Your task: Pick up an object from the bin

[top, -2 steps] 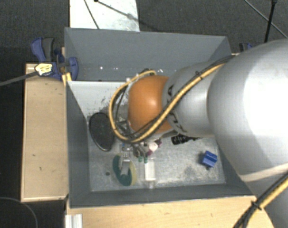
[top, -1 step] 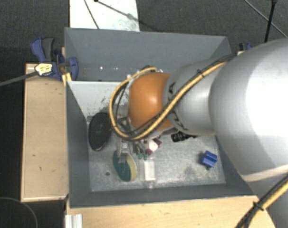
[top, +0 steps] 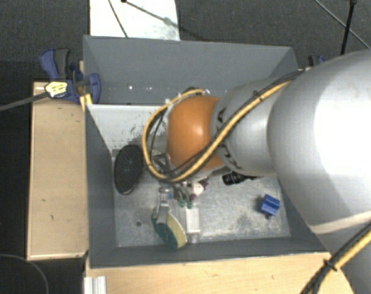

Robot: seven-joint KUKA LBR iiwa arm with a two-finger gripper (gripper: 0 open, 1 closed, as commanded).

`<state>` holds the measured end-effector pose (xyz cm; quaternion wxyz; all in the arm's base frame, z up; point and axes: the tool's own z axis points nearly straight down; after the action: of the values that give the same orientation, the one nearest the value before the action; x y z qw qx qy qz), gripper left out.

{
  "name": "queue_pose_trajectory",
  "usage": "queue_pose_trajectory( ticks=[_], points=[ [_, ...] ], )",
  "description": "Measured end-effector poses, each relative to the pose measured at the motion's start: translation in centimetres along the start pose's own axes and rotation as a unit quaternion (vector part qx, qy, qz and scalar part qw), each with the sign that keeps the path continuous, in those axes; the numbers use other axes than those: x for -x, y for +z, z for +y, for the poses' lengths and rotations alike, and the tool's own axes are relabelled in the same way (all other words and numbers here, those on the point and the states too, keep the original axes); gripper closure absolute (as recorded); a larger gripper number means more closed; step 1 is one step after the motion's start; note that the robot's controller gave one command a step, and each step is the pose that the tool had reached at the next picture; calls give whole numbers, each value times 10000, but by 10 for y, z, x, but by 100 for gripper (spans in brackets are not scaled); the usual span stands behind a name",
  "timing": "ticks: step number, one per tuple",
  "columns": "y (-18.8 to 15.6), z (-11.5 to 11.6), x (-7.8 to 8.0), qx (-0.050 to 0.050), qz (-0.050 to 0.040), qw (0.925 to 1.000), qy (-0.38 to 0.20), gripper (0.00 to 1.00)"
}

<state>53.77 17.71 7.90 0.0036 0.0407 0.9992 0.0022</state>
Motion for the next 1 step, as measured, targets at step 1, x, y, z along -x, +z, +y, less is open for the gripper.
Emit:
queue_pose_trajectory(
  ticks=[1],
  points=[
    [7, -12, -54, -4, -9, 9988, -483, 0]
  ],
)
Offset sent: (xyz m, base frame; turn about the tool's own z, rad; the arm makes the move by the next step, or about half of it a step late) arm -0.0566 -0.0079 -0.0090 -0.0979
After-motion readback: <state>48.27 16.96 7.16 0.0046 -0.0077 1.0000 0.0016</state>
